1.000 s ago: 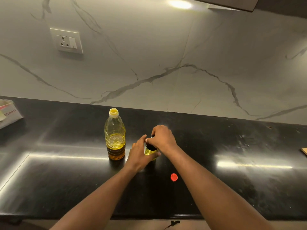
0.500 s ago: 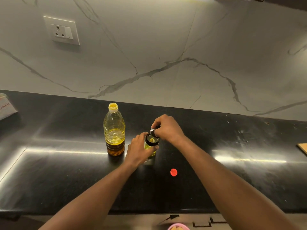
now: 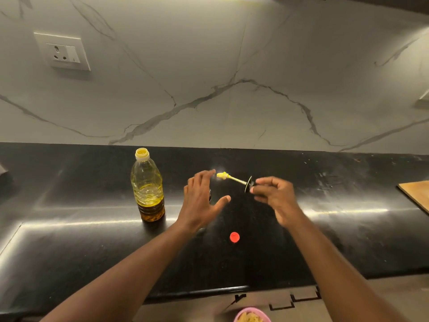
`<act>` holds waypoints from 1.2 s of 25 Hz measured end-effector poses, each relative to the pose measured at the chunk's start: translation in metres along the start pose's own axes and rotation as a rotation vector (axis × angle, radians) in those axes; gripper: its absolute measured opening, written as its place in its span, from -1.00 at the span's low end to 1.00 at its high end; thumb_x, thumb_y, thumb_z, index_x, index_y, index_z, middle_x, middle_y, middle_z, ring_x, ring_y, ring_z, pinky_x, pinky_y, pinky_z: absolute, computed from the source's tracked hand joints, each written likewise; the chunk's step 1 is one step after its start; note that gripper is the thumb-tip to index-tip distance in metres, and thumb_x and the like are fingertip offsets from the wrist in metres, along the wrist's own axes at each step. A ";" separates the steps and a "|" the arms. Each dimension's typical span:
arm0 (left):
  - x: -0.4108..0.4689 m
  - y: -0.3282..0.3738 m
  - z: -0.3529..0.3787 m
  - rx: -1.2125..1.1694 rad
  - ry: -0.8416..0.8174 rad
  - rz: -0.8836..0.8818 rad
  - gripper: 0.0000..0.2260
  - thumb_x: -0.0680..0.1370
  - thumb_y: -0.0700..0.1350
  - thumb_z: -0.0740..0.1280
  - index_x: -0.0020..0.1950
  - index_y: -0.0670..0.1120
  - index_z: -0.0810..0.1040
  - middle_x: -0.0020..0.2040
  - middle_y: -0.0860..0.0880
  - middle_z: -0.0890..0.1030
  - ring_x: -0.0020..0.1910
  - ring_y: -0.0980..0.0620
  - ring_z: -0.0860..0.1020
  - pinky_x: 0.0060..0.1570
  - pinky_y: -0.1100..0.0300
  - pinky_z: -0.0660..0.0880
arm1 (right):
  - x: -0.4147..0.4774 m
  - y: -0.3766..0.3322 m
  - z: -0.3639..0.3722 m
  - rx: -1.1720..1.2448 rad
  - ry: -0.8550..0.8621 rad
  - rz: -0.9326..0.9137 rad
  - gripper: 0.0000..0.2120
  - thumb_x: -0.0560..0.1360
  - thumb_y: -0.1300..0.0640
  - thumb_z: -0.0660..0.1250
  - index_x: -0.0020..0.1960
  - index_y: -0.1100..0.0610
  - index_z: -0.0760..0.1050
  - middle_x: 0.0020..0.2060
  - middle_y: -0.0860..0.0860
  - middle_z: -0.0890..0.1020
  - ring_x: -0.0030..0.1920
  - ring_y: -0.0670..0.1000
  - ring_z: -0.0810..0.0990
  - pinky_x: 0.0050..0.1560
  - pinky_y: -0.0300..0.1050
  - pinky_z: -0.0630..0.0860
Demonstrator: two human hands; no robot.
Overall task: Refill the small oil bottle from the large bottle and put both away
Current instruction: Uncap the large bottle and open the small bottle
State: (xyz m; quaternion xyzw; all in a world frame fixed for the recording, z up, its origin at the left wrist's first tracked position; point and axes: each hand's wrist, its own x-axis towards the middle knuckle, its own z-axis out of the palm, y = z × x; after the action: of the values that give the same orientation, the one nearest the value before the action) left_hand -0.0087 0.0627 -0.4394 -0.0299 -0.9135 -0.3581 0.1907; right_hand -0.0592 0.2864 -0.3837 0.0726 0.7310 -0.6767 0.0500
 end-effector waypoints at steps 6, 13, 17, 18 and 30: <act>-0.011 0.011 0.032 0.173 -0.156 0.180 -0.33 0.56 0.17 0.33 0.62 0.02 0.22 0.52 0.02 0.34 0.51 0.02 0.25 0.47 0.06 0.22 | -0.009 0.084 -0.010 0.051 0.152 0.177 -0.75 0.41 0.46 0.54 0.05 0.32 0.64 0.02 0.30 0.72 0.05 0.21 0.72 0.11 0.10 0.68; -0.023 0.000 0.050 0.227 -0.267 0.164 -0.36 0.62 0.07 0.30 0.65 -0.06 0.19 0.51 0.00 0.38 0.51 0.01 0.27 0.50 0.06 0.21 | -0.012 0.117 -0.015 -0.120 0.152 0.159 -0.77 0.39 0.41 0.57 -0.04 0.15 0.67 -0.09 0.08 0.73 0.02 0.12 0.72 0.07 0.05 0.68; -0.023 -0.005 0.046 0.241 -0.228 0.155 -0.38 0.62 0.04 0.31 0.64 -0.07 0.22 0.50 -0.01 0.40 0.51 -0.01 0.30 0.50 0.03 0.23 | -0.011 0.122 -0.015 -0.141 0.156 0.133 -0.74 0.37 0.36 0.60 -0.02 0.13 0.67 -0.06 0.08 0.73 0.02 0.09 0.71 -0.04 -0.13 0.57; -0.023 -0.006 0.044 0.248 -0.211 0.154 -0.39 0.62 0.03 0.31 0.64 -0.07 0.24 0.49 -0.01 0.40 0.50 -0.01 0.31 0.50 0.03 0.23 | -0.011 0.122 -0.015 -0.140 0.150 0.137 -0.73 0.37 0.35 0.61 -0.02 0.12 0.67 -0.05 0.09 0.73 0.03 0.10 0.71 -0.07 -0.16 0.55; -0.022 0.036 -0.073 -0.221 0.352 0.097 -0.76 0.62 -0.03 0.43 0.27 0.07 0.53 0.08 0.16 0.62 -0.16 0.16 0.63 -0.31 0.31 0.56 | -0.064 0.015 0.066 -0.676 0.013 -0.873 -0.58 0.54 0.07 0.50 0.36 0.13 0.57 0.30 0.05 0.64 0.33 0.00 0.57 0.35 -0.08 0.48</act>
State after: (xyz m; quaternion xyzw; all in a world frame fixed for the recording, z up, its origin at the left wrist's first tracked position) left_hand 0.0425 0.0425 -0.3758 -0.0317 -0.8188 -0.4460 0.3600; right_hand 0.0043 0.2197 -0.3927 -0.2530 0.8701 -0.3616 -0.2193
